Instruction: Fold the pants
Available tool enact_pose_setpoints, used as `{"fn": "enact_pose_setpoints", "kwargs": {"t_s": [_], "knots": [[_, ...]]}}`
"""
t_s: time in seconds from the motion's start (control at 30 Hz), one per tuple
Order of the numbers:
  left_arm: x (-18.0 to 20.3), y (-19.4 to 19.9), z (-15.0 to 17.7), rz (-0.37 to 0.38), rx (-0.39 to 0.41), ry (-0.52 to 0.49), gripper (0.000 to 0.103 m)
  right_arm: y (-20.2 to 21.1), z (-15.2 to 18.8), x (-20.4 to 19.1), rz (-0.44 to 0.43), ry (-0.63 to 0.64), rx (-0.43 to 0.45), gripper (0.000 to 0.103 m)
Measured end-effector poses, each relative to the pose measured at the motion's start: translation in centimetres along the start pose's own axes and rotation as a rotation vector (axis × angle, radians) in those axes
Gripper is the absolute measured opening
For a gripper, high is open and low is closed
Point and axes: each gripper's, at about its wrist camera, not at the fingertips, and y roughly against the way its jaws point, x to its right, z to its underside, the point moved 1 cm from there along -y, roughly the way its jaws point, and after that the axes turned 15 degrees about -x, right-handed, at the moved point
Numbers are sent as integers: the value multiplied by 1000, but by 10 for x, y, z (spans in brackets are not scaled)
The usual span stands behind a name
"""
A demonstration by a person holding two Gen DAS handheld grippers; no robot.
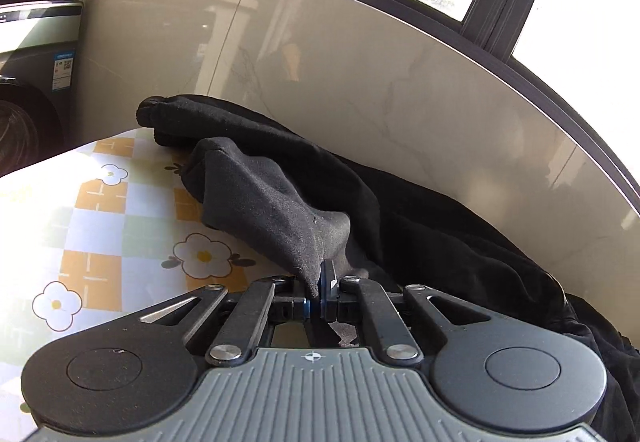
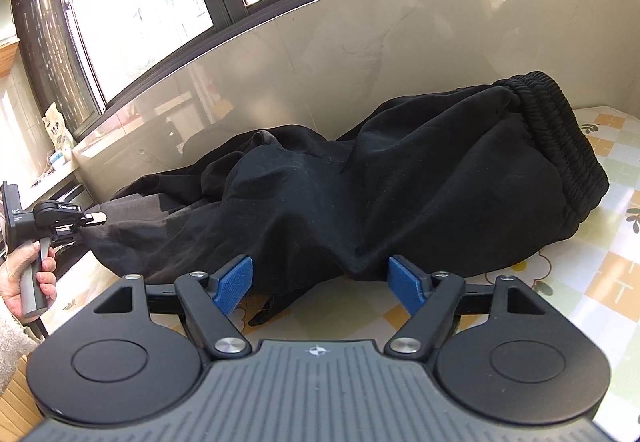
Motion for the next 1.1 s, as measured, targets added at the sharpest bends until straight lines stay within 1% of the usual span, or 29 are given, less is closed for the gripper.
{"fn": "enact_pose_setpoints", "kwargs": {"t_s": [0.2, 0.33, 0.37, 0.4, 0.43, 0.47, 0.5, 0.53, 0.57, 0.63, 0.73, 0.8, 0.87, 0.93, 1.0, 1.07, 1.1], "knots": [[-9, 64, 26, 64, 66, -15, 5, -9, -6, 6, -13, -56, -9, 81], [-12, 105, 51, 96, 126, -22, 5, -16, -8, 19, -31, -148, -18, 81], [-13, 112, 58, 100, 137, -22, 5, -17, -9, 24, -38, -168, -15, 79], [-13, 118, 63, 102, 143, -20, 5, -17, -9, 26, -42, -178, -8, 67], [-13, 123, 68, 106, 149, -16, 5, -17, -11, 30, -34, -190, 0, 57], [-13, 127, 72, 110, 154, -15, 5, -16, -12, 31, -36, -197, 2, 35], [-14, 131, 76, 113, 160, -13, 5, -14, -12, 35, -52, -207, 10, 19], [-13, 135, 78, 118, 168, -13, 5, -11, -13, 38, -76, -216, 30, 16], [-13, 137, 80, 123, 175, -13, 5, -6, -13, 38, -89, -212, 55, 15], [-9, 141, 79, 130, 194, -19, 5, 7, -16, 35, -86, -184, 110, 13], [0, 149, 73, 148, 233, -31, 5, 36, -23, 29, -81, -136, 221, 12], [7, 159, 68, 163, 270, -40, 5, 52, -32, 24, -69, -103, 286, 12], [15, 166, 59, 173, 305, -52, 5, 62, -47, 19, -54, -76, 327, 11], [25, 167, 44, 180, 336, -65, 5, 61, -68, 13, -34, -49, 354, 11], [36, 161, 28, 178, 358, -66, 5, 53, -92, 9, -17, -37, 373, 6], [46, 148, 8, 153, 372, -67, 5, 35, -119, 8, -15, -21, 373, 6], [48, 137, -2, 139, 370, -57, 5, 22, -130, 6, 6, -9, 363, 6]]}}
